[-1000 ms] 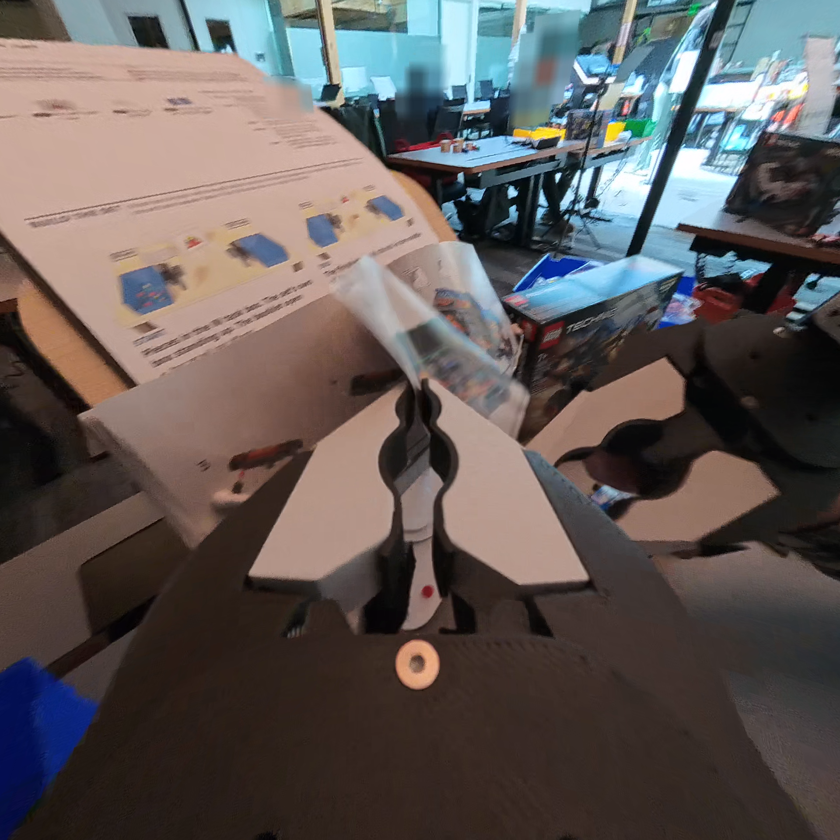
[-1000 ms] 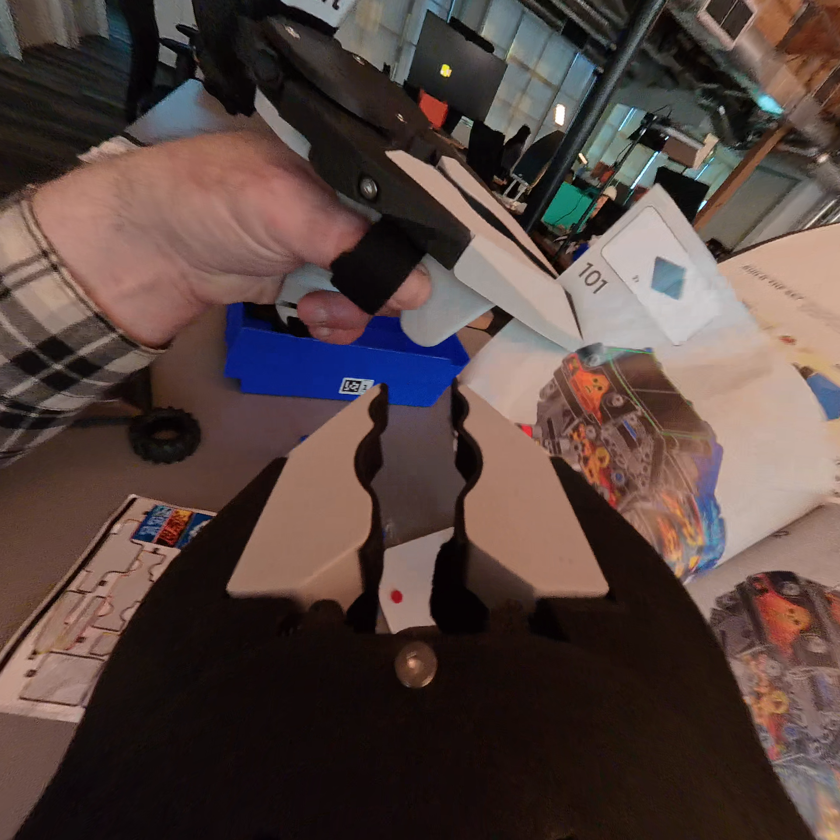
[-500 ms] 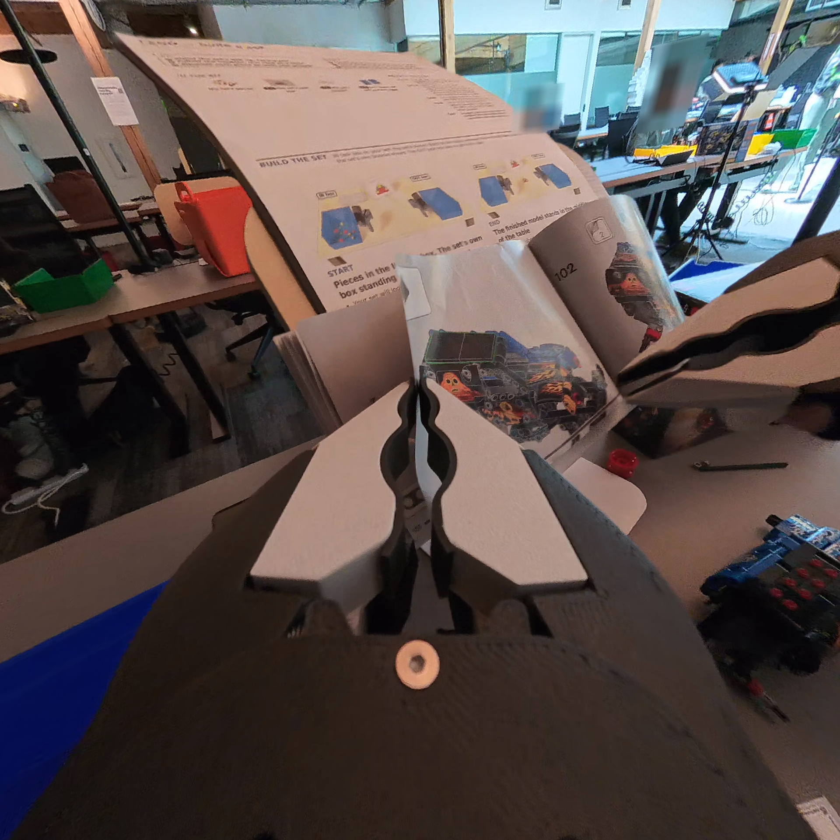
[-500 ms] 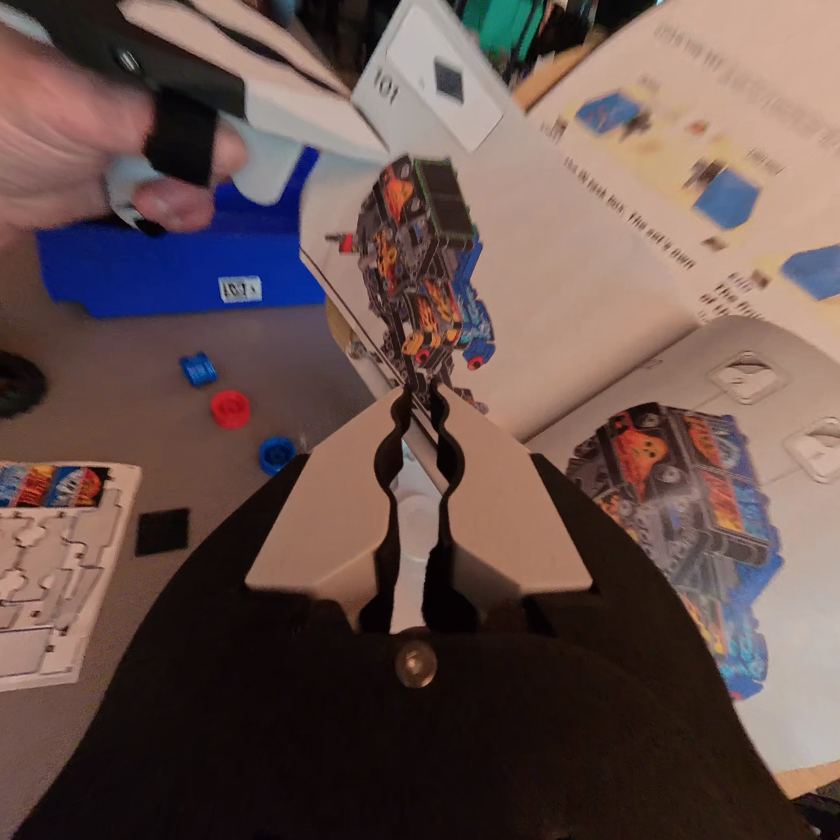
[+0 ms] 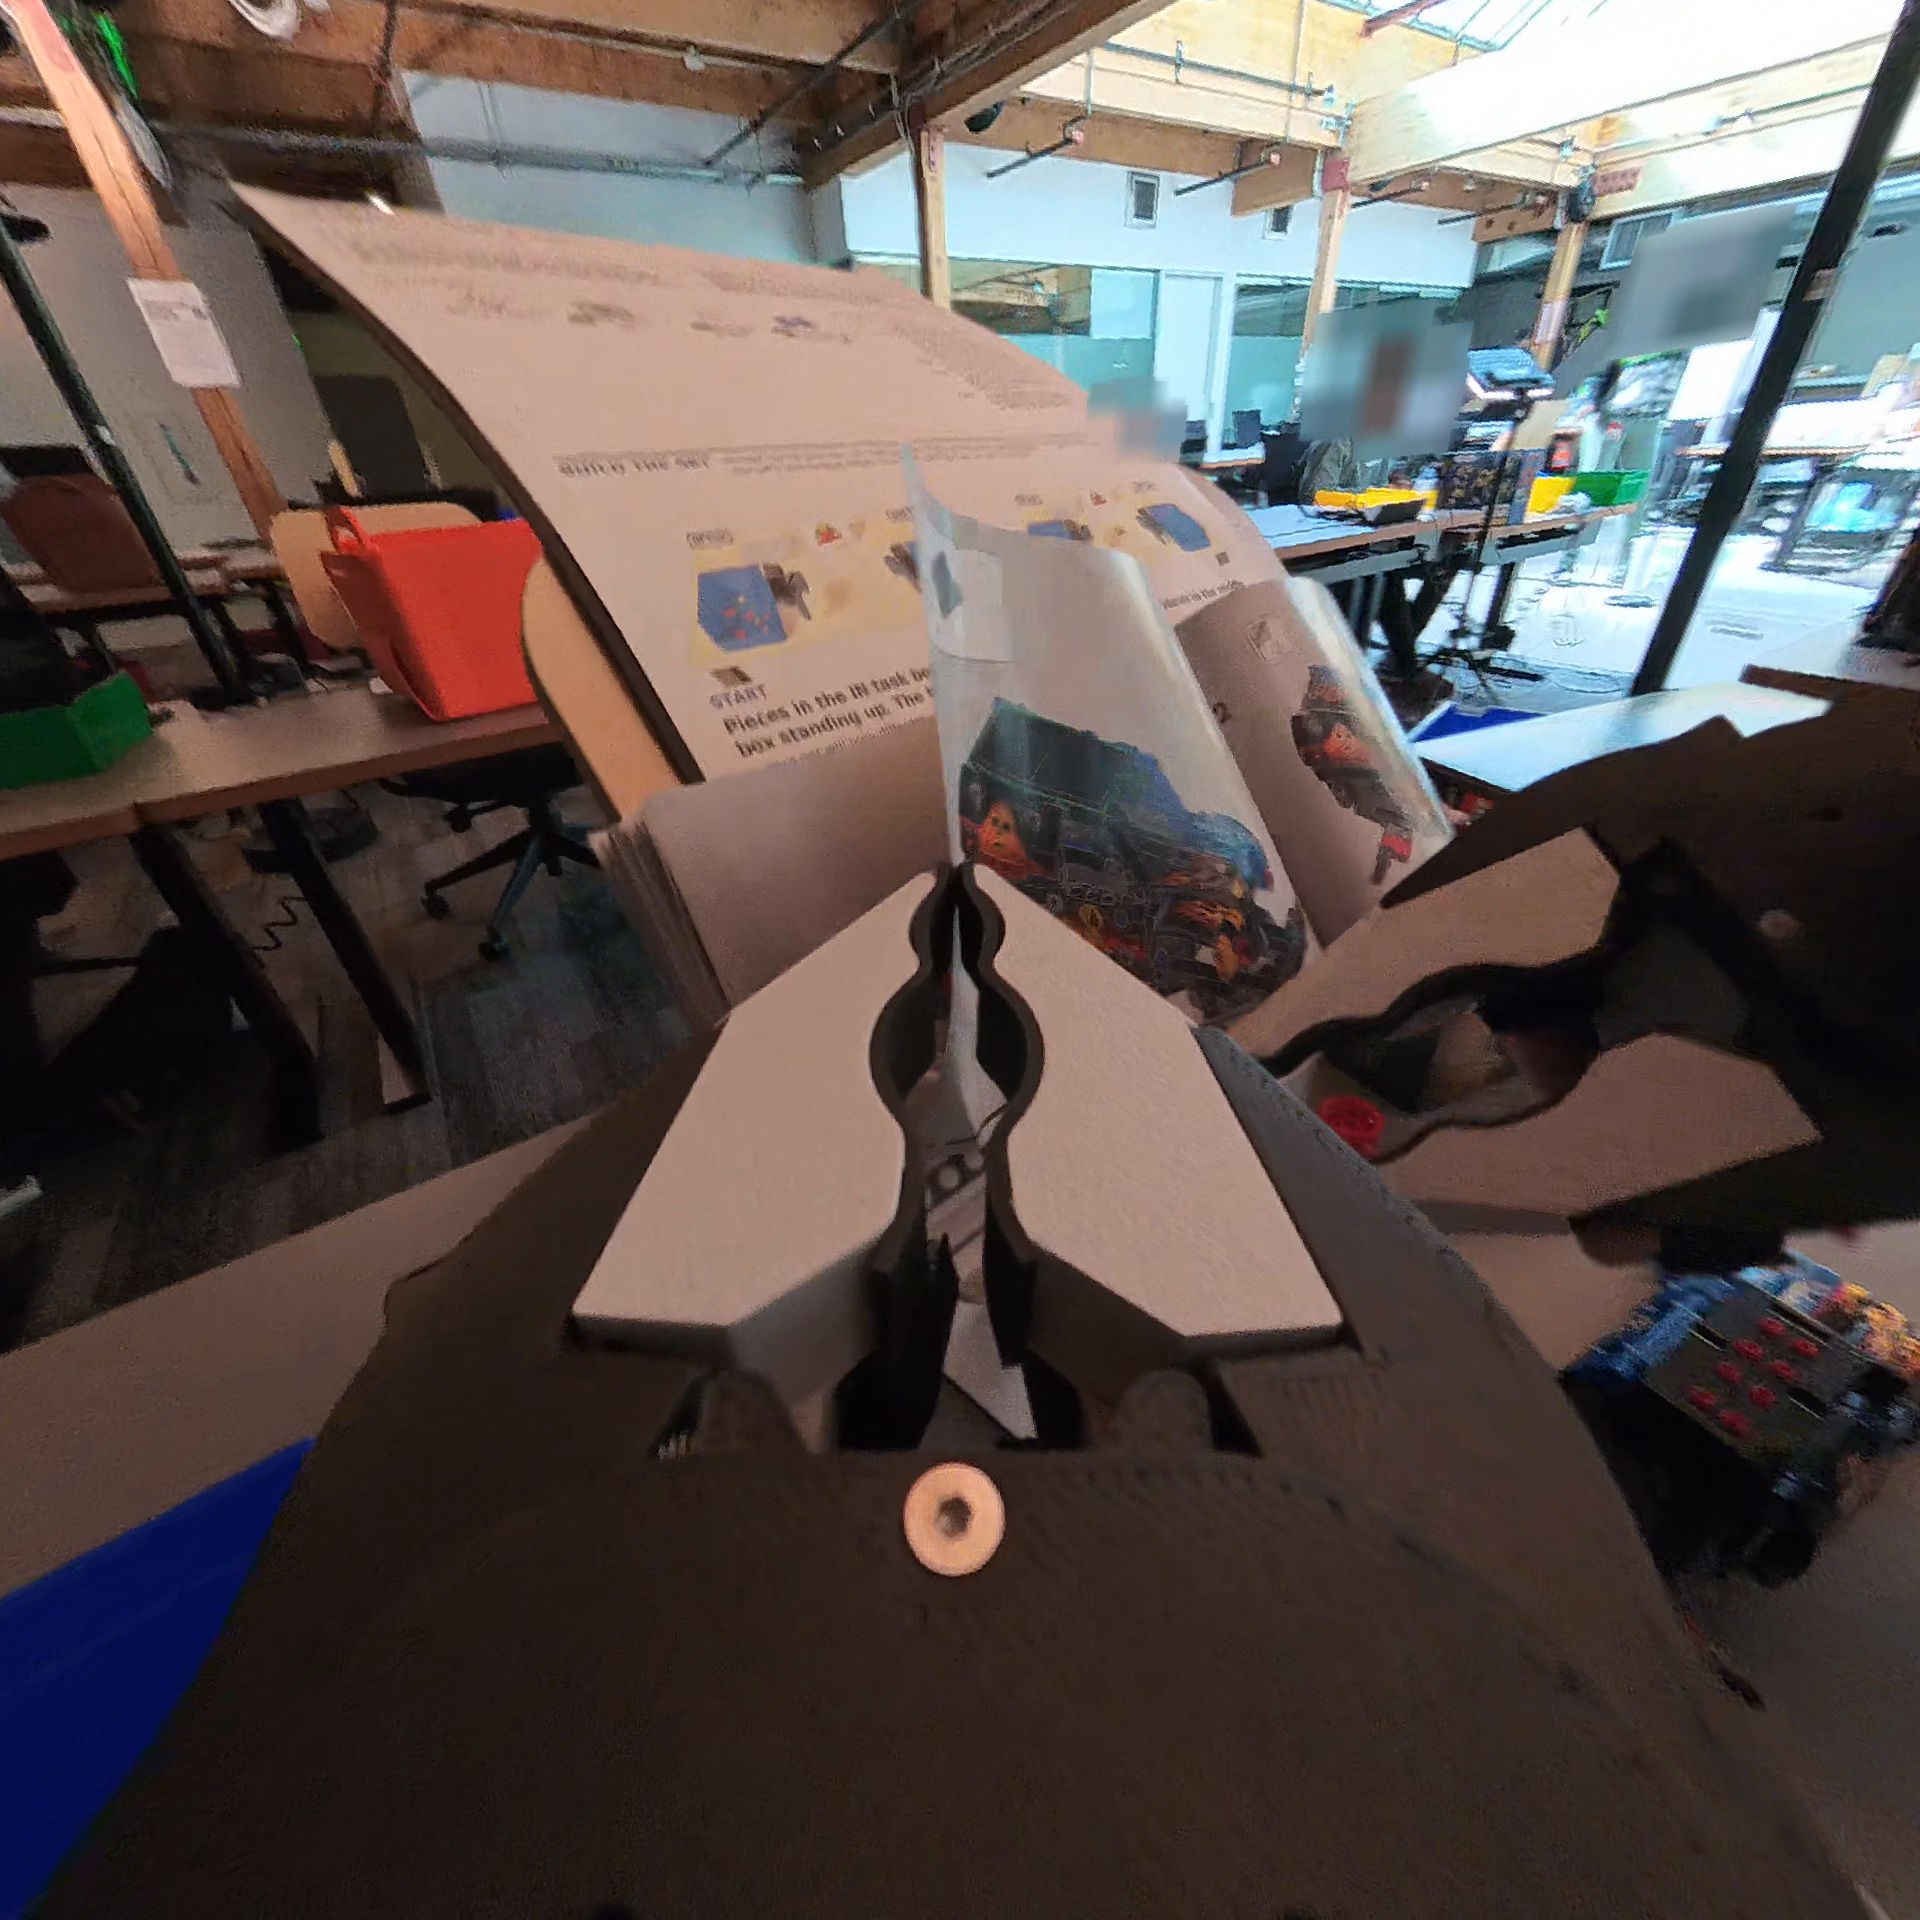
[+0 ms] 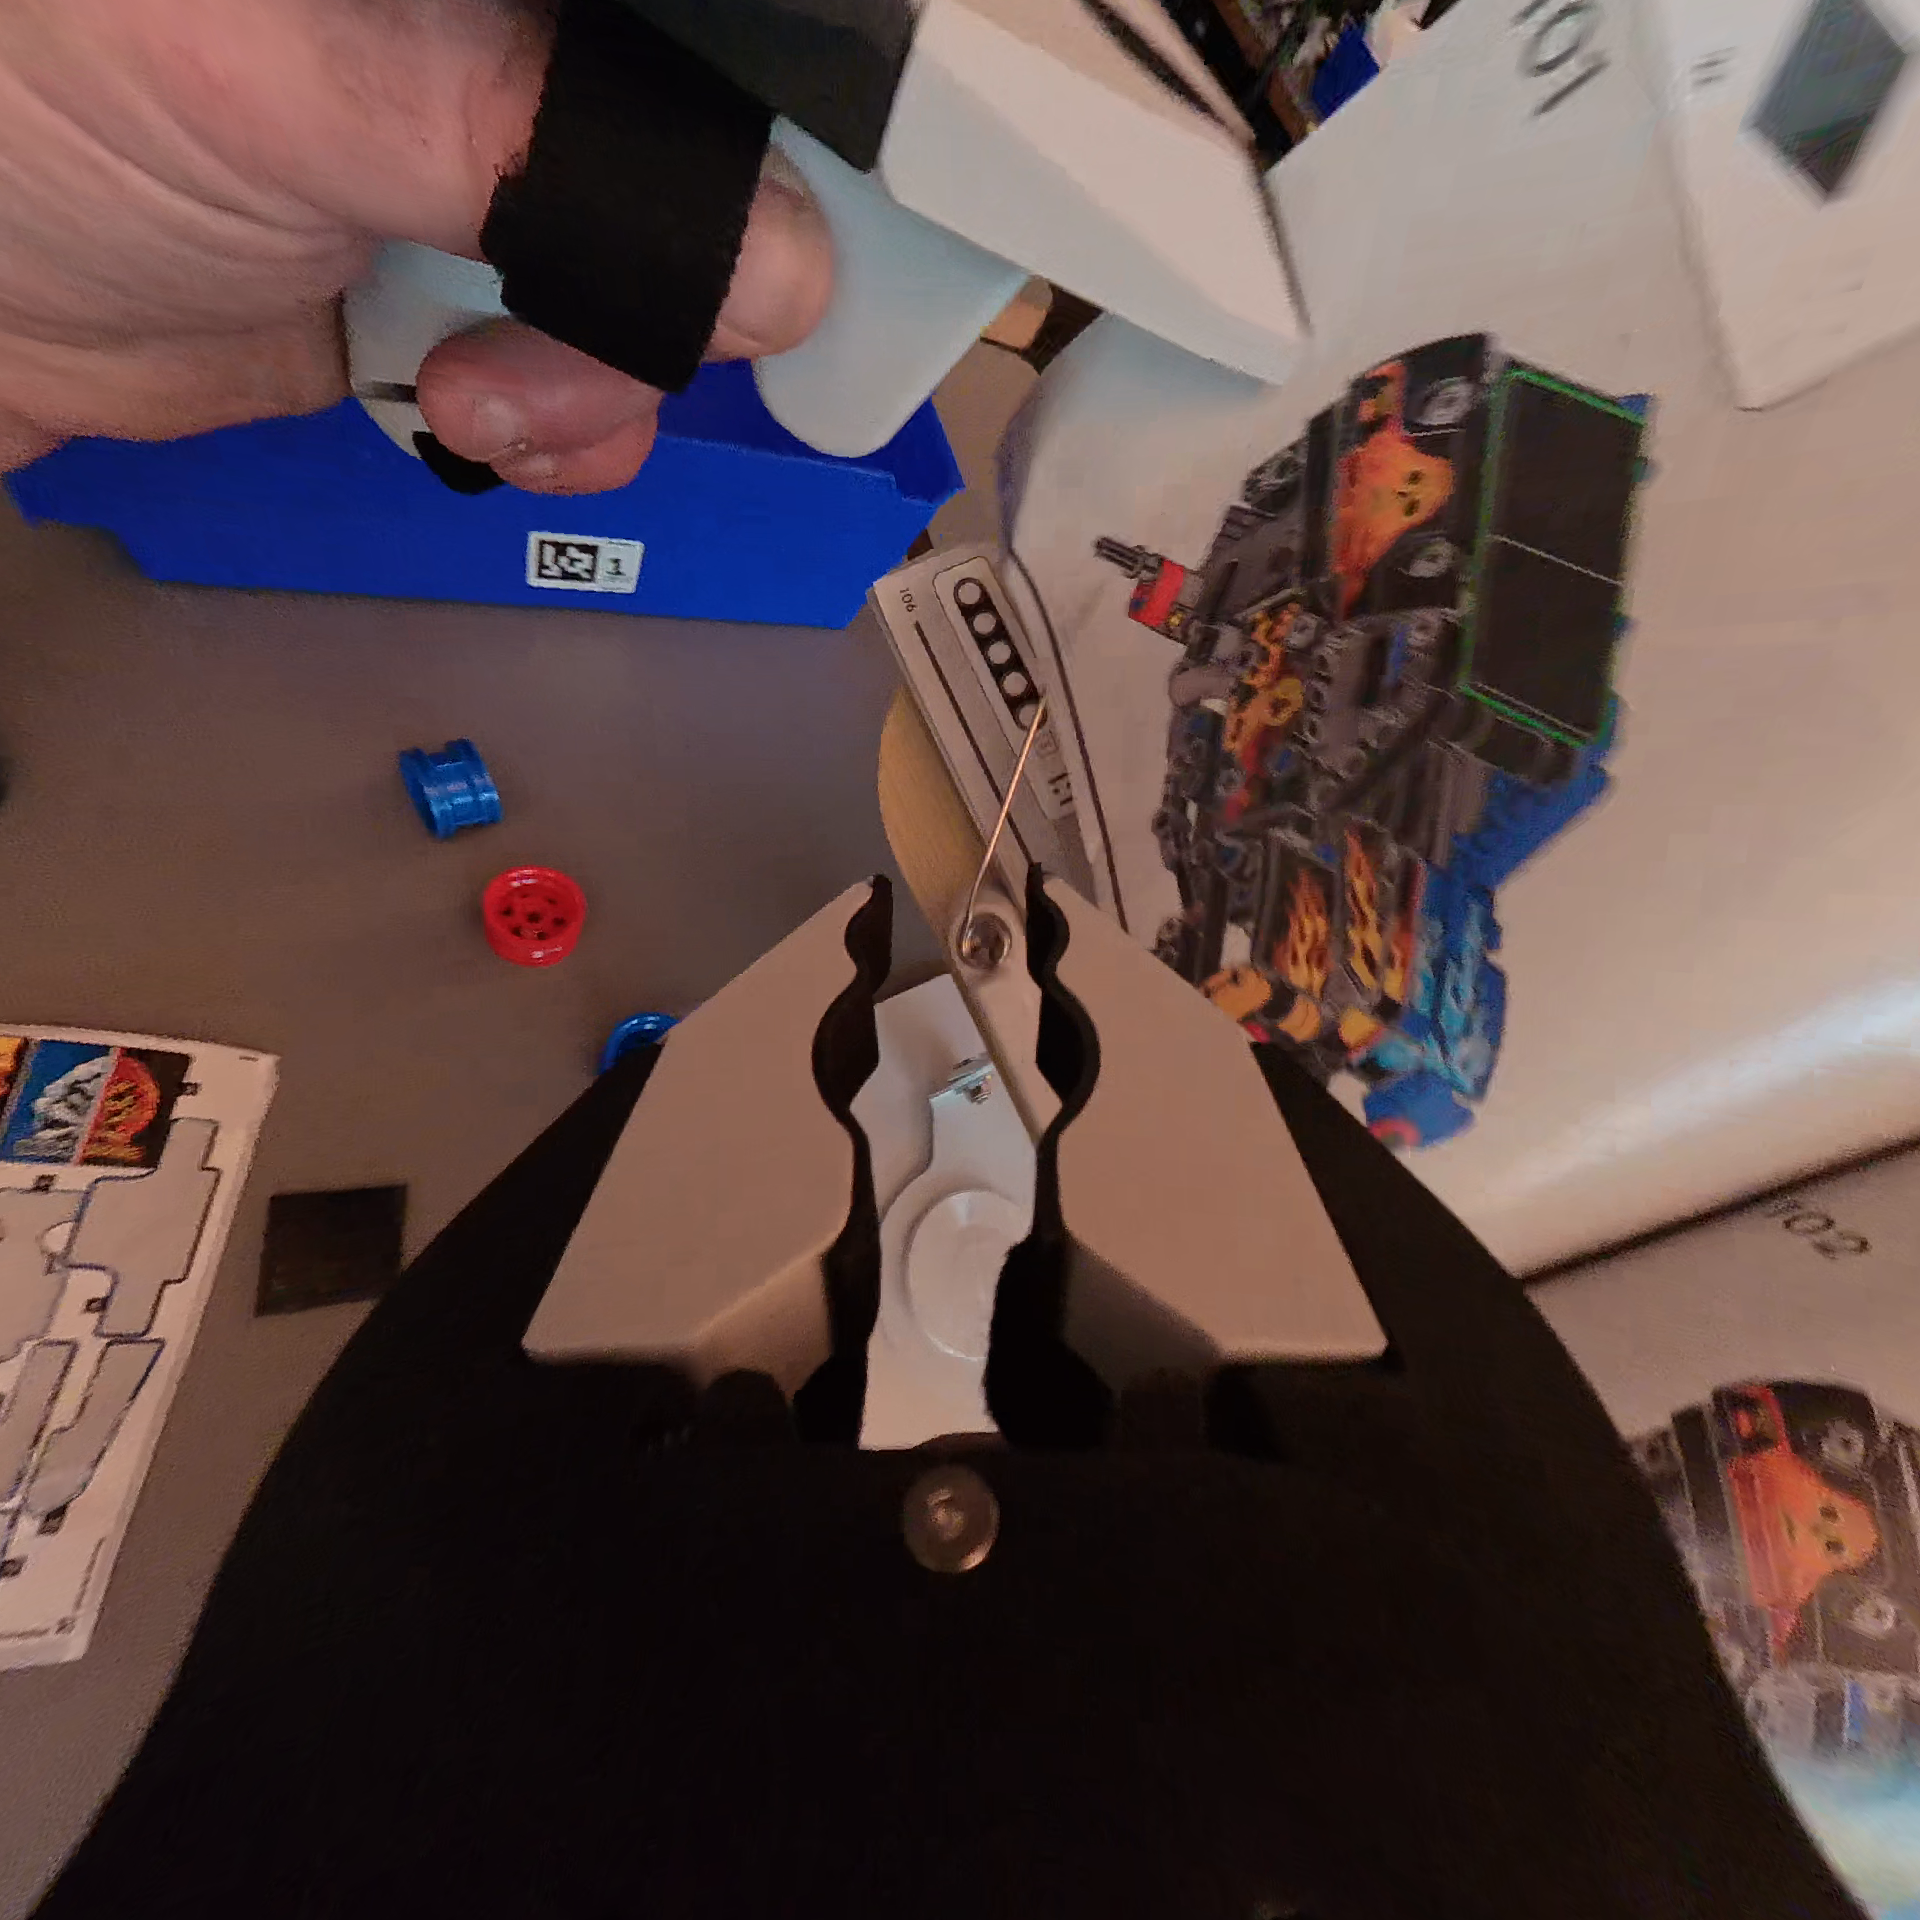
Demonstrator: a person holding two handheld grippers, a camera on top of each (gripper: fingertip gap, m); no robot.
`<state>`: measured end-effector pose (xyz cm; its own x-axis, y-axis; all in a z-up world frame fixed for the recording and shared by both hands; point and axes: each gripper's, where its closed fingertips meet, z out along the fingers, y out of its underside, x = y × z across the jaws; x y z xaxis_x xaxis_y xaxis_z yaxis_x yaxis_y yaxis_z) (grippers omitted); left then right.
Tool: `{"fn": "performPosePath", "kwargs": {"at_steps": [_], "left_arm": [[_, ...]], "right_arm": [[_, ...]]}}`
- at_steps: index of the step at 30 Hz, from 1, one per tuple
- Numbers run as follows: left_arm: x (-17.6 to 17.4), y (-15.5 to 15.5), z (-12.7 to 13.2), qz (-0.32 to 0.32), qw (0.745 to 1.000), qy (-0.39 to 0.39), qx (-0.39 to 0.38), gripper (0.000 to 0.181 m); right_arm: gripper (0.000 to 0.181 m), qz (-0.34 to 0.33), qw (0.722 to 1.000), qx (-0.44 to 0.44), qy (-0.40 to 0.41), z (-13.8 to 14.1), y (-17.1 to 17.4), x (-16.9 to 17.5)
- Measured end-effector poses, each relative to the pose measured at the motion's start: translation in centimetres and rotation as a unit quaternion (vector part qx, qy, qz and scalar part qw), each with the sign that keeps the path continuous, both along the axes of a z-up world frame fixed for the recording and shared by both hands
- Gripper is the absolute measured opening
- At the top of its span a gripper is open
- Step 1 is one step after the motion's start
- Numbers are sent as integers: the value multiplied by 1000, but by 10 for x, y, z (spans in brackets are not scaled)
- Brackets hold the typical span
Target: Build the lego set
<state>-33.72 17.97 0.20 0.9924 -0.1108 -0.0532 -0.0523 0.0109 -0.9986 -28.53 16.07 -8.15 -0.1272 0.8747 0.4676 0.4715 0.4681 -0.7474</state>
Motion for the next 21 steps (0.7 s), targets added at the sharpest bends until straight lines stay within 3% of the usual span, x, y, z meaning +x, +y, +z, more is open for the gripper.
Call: {"fn": "performPosePath", "kwargs": {"at_steps": [5, 7, 12, 16, 21], "left_arm": [[3, 5, 5, 20, 999, 27, 16, 0], [0, 4, 3, 22, 999, 28, 14, 0], [-15, 4, -6, 31, 999, 16, 9, 0], [-24, 7, -29, 18, 999, -7, -31, 0], [-29, 9, -39, -10, 997, -67, -33, 0]], "right_arm": [[23, -30, 998, 36, -32, -11, 0, -24], [0, -27, 996, 72, -43, -12, 1, -27], [0, 4, 993, 110, -28, -11, -1, -26], [0, 17, 990, 142, 12, -8, -1, -24], [0, 3, 997, 43, 60, -2, 1, -25]]}}
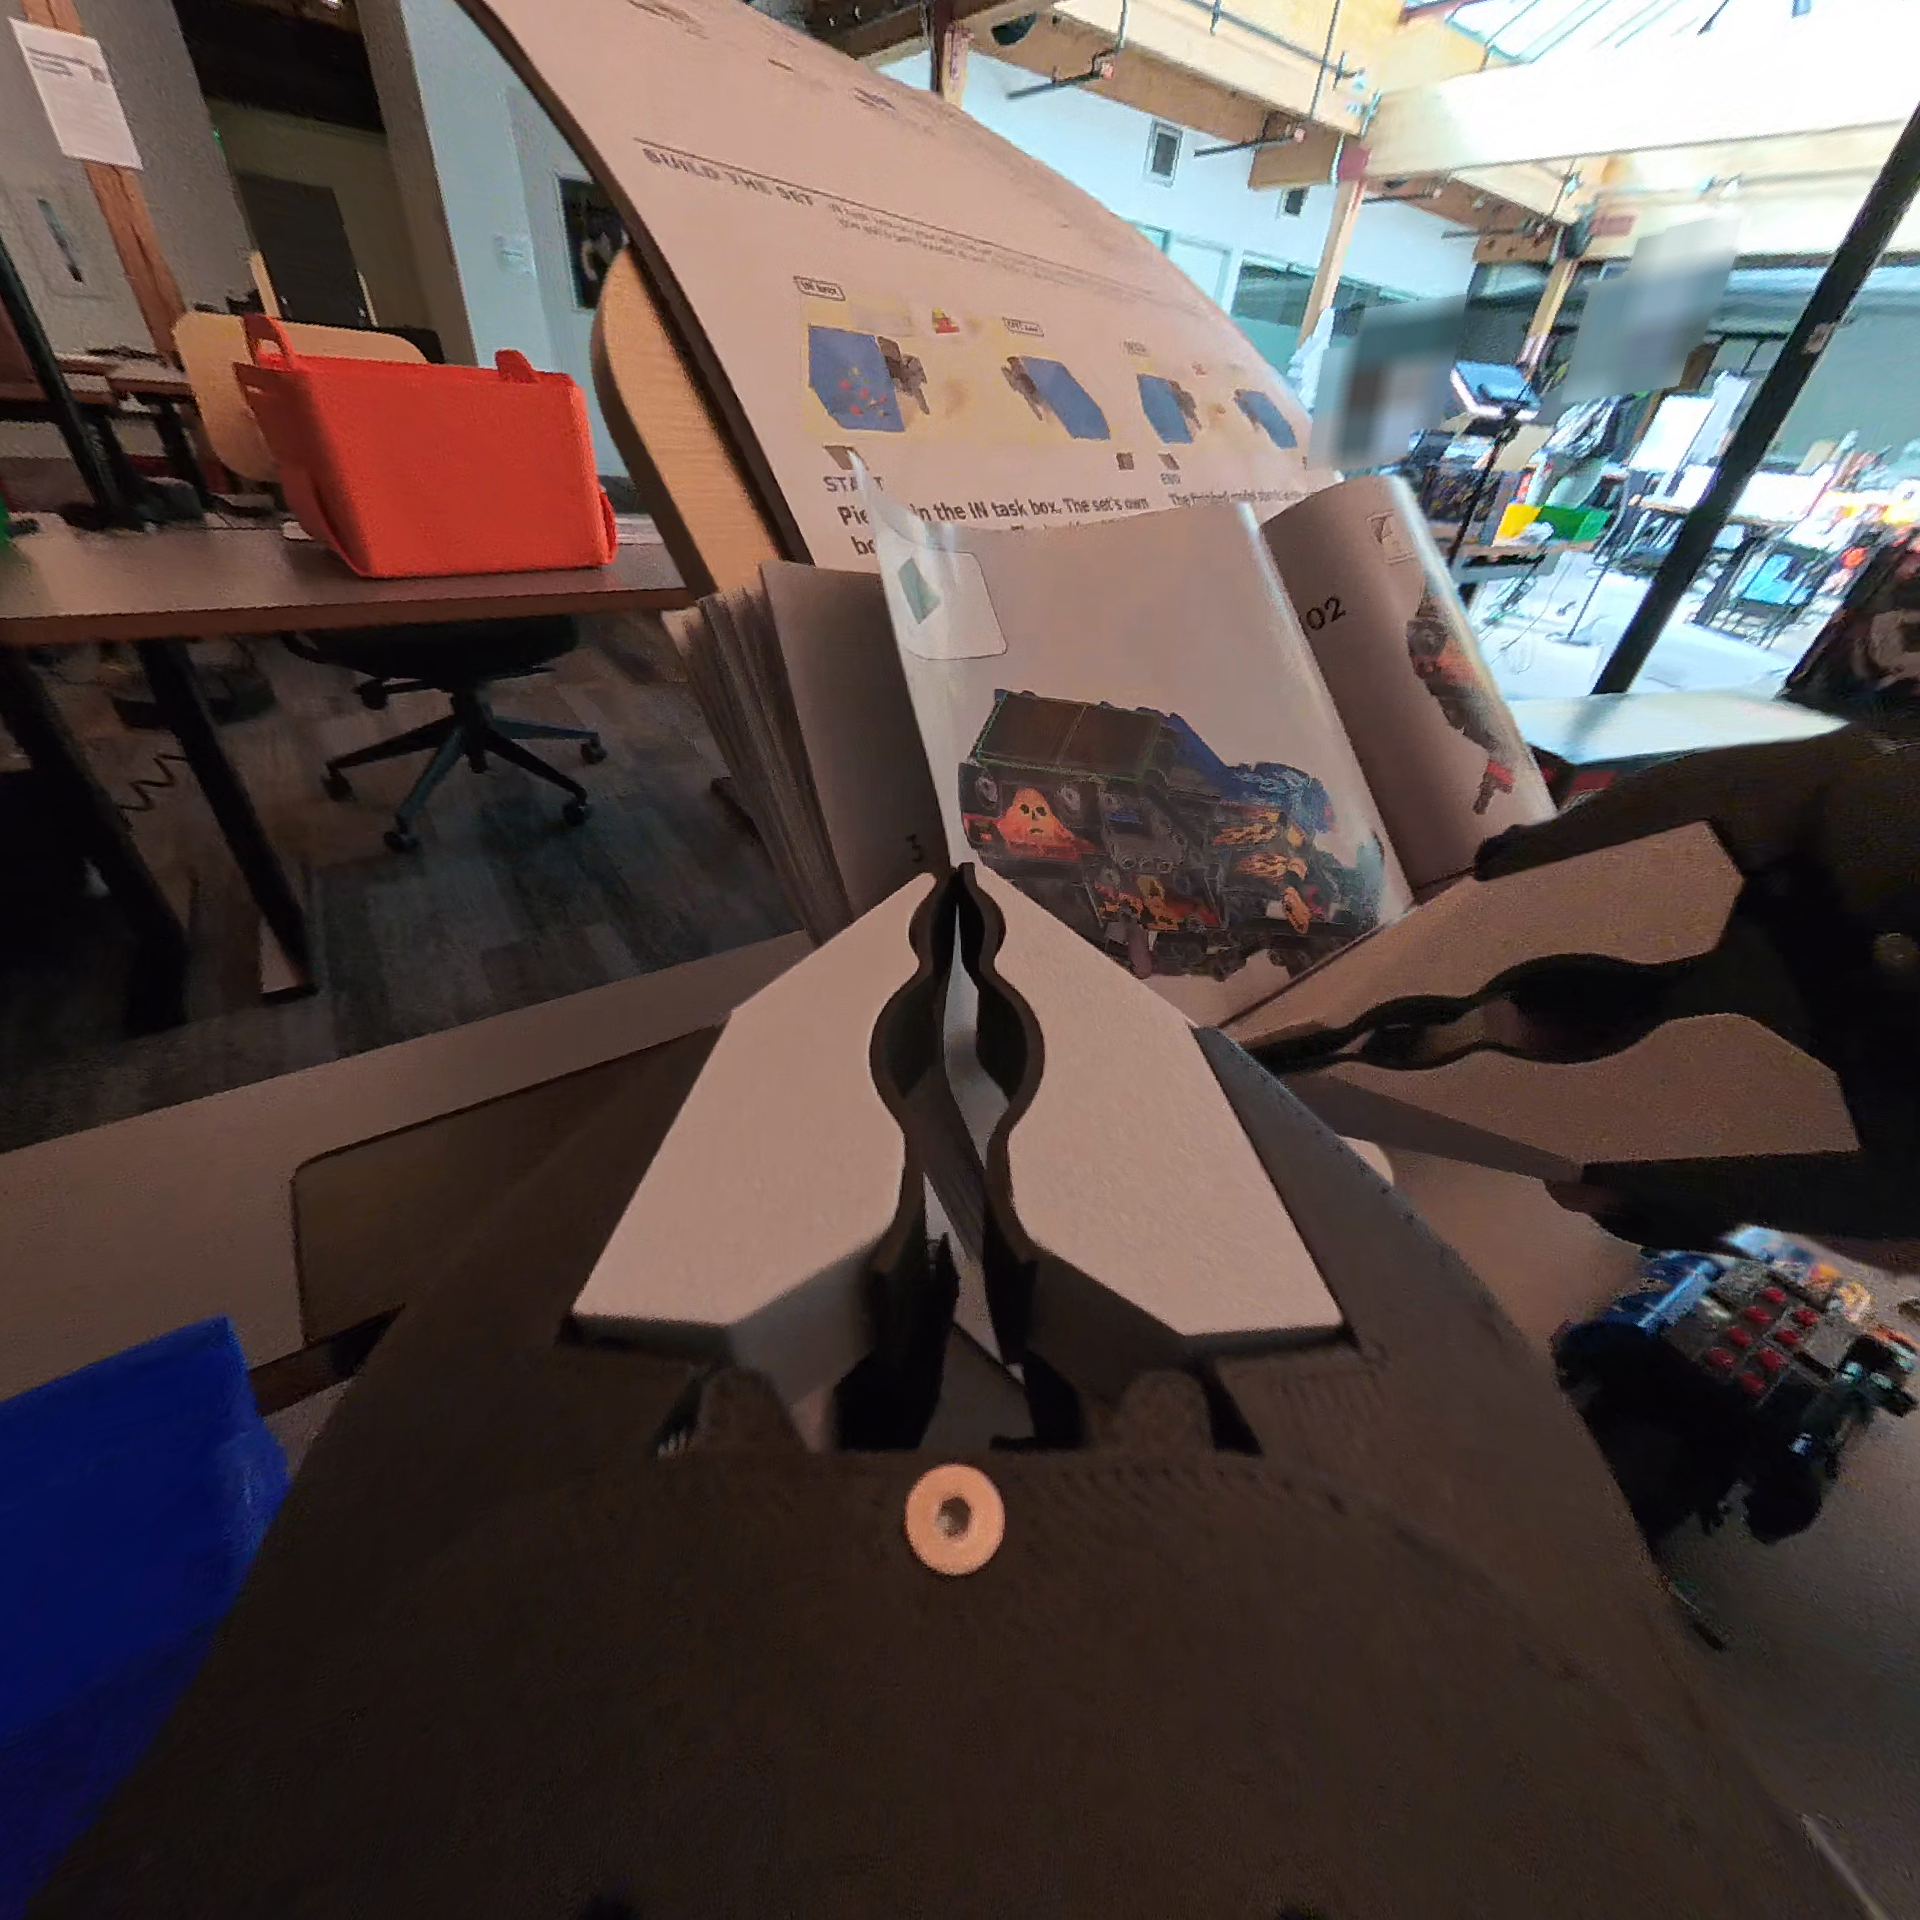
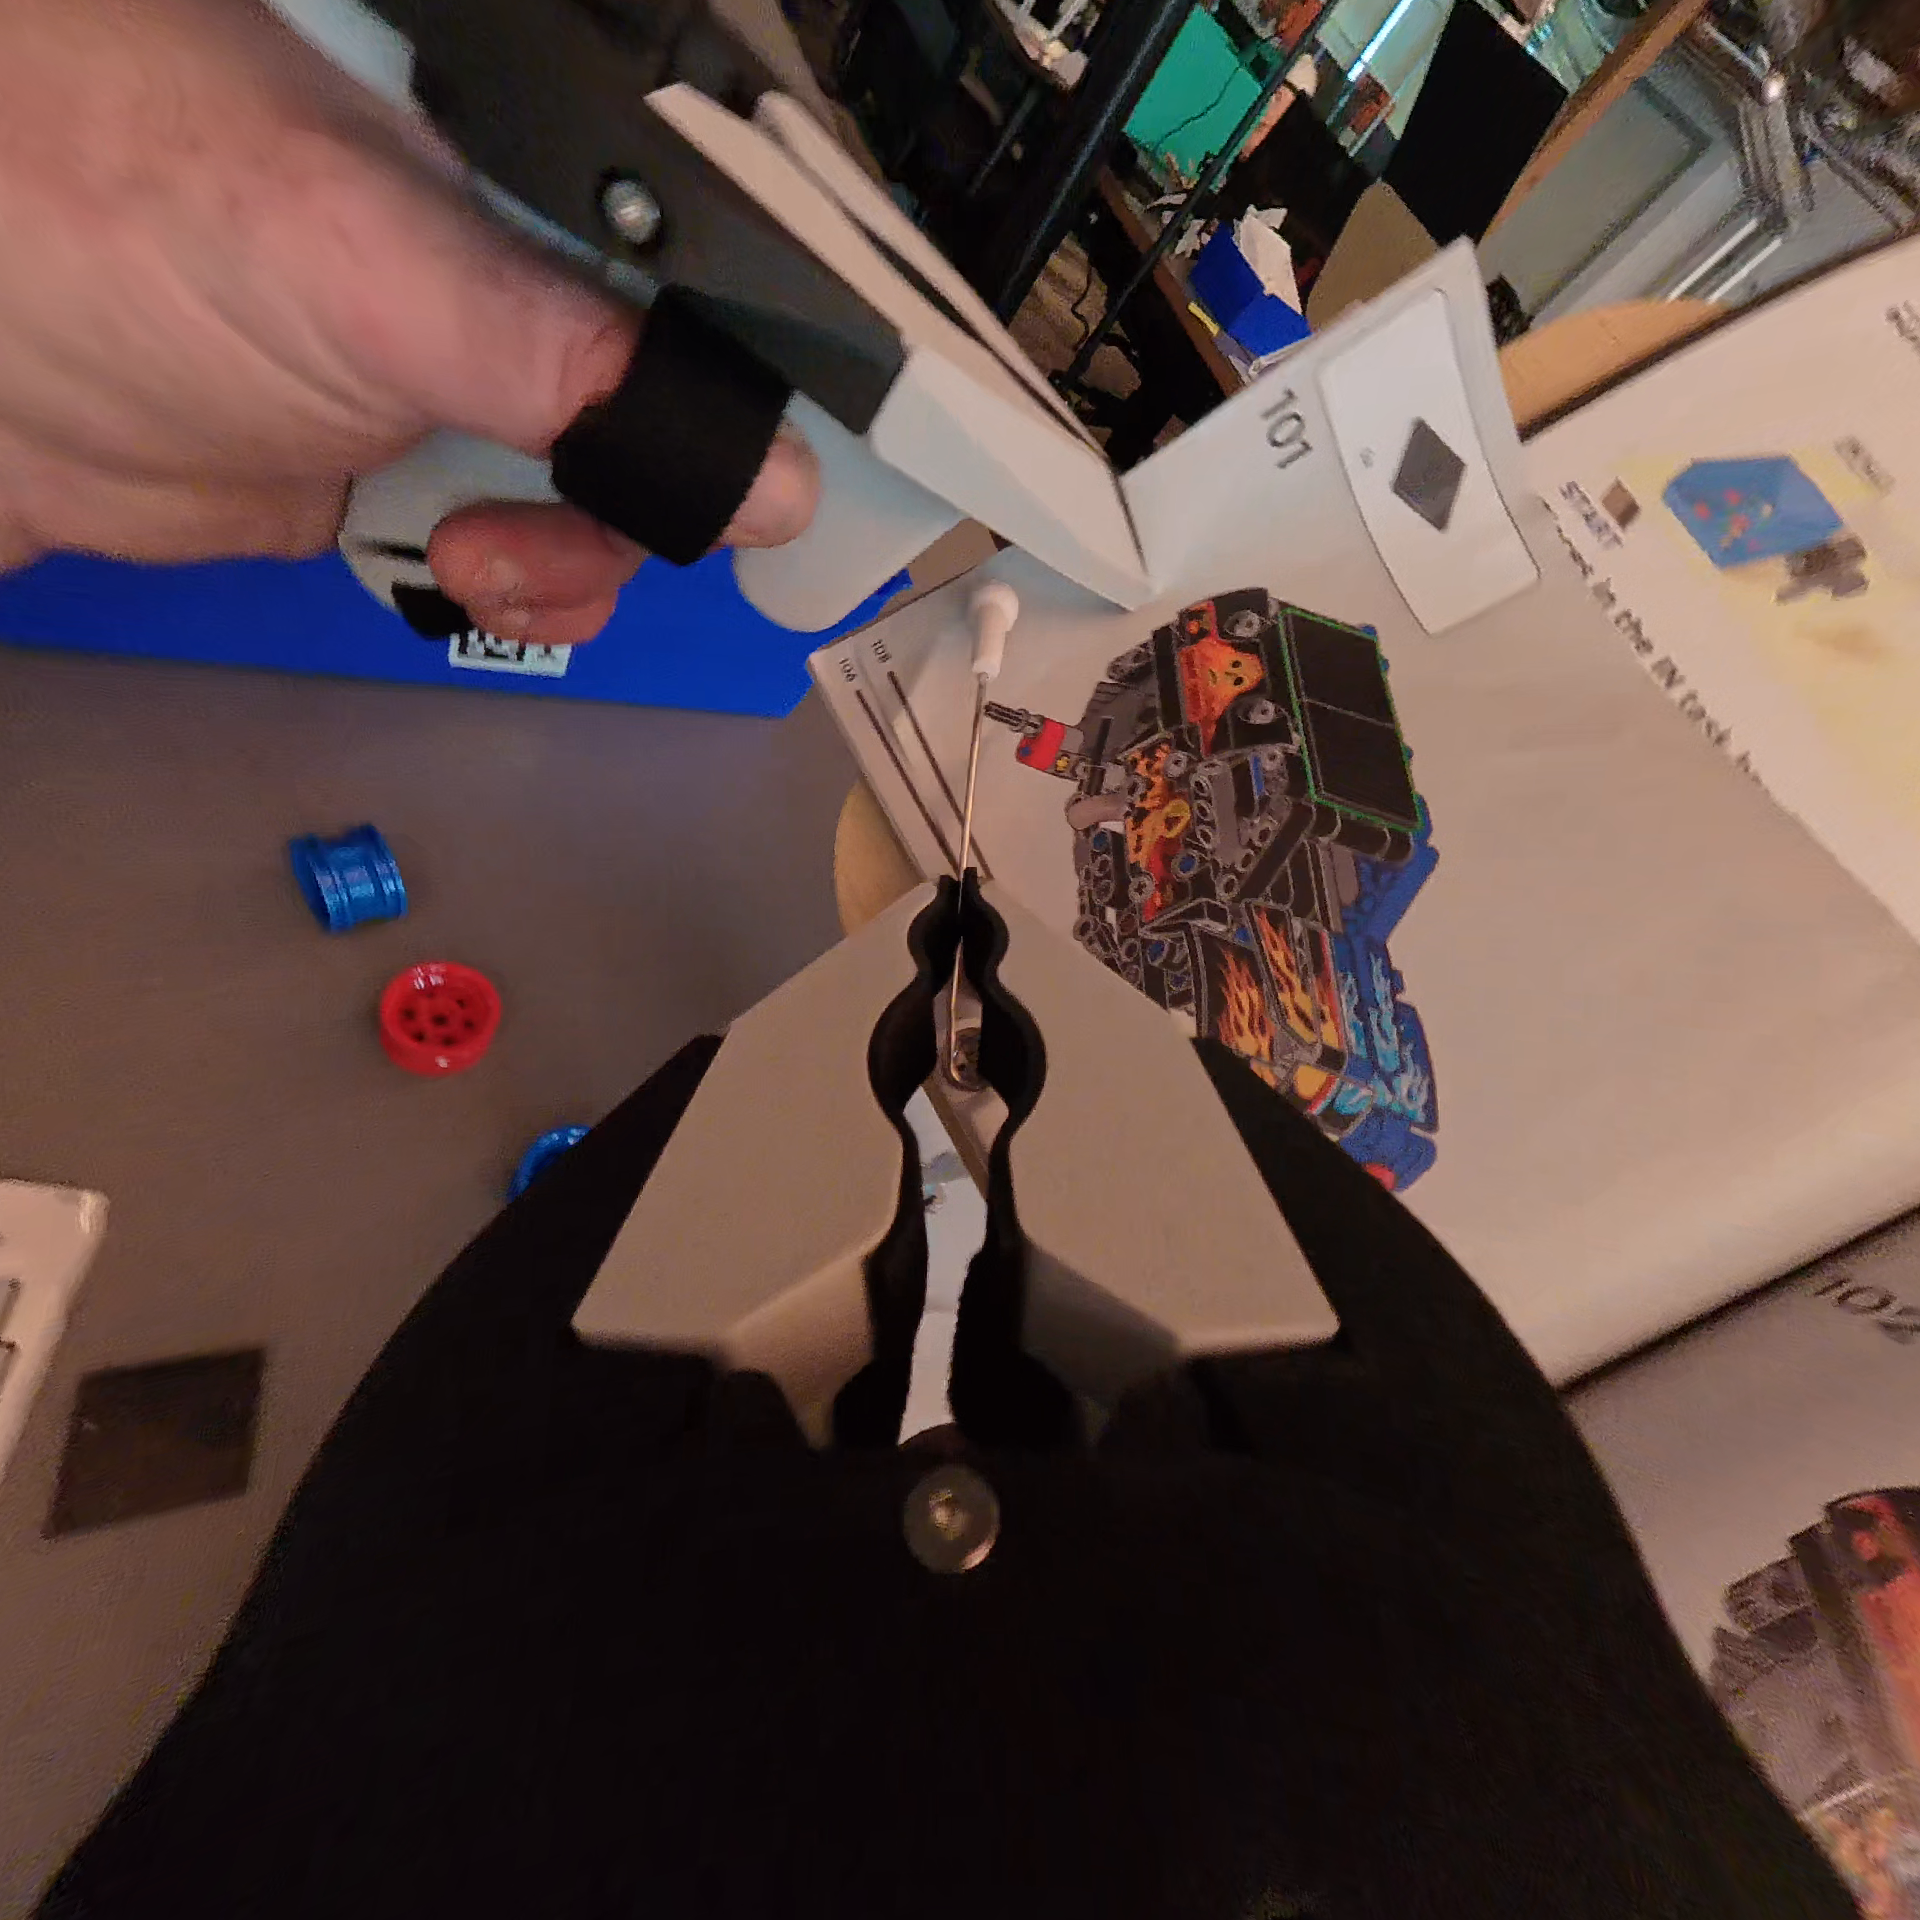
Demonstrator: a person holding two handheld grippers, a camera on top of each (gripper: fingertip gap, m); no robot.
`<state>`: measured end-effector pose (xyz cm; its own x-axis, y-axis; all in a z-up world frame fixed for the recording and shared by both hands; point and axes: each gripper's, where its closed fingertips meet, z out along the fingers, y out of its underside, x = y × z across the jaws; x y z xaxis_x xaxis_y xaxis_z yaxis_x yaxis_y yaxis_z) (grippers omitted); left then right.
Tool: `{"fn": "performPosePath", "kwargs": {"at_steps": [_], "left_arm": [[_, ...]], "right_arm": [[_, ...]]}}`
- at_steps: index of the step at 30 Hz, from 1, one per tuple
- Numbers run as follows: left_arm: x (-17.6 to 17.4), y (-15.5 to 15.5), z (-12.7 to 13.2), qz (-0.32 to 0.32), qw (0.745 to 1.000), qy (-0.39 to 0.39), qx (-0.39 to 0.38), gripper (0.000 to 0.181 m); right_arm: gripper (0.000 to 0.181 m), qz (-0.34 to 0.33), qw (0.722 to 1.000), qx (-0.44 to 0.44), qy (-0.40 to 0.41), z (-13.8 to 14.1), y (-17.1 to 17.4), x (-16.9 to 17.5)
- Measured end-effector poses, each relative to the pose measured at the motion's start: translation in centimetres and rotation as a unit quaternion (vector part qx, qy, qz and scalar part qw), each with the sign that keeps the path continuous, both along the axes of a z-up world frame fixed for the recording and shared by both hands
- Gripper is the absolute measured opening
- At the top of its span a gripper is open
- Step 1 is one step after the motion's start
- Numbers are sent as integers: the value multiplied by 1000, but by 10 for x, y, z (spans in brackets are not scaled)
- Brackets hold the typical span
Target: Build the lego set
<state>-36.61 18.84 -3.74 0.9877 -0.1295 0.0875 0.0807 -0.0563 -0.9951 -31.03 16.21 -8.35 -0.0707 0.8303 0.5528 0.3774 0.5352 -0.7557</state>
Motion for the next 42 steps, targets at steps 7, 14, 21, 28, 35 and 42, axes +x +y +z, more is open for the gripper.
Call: {"fn": "performPosePath", "kwargs": {"at_steps": [7, 14, 21, 28, 35, 42], "left_arm": [[-4, -2, -4, -37, 996, -79, 14, 0], [-18, -16, 18, 25, 998, -49, 31, 28], [55, -44, 81, -17, 994, 90, 56, 38], [203, -43, 42, -225, 946, 224, -57, 48], [255, -48, -48, -289, 887, 306, -191, 53], [259, -54, -92, -290, 887, 282, -223, 55]], "right_arm": [[0, -39, 986, -155, 39, 3, 6, -2], [47, -34, 985, -163, 40, 45, 6, 37], [41, -50, 992, -108, -44, 55, 17, 175], [39, -108, 970, -137, -170, -21, 23, 316], [50, -95, 915, -210, -331, -140, -16, 429], [41, -71, 908, -259, -321, -176, -36, 434]]}}
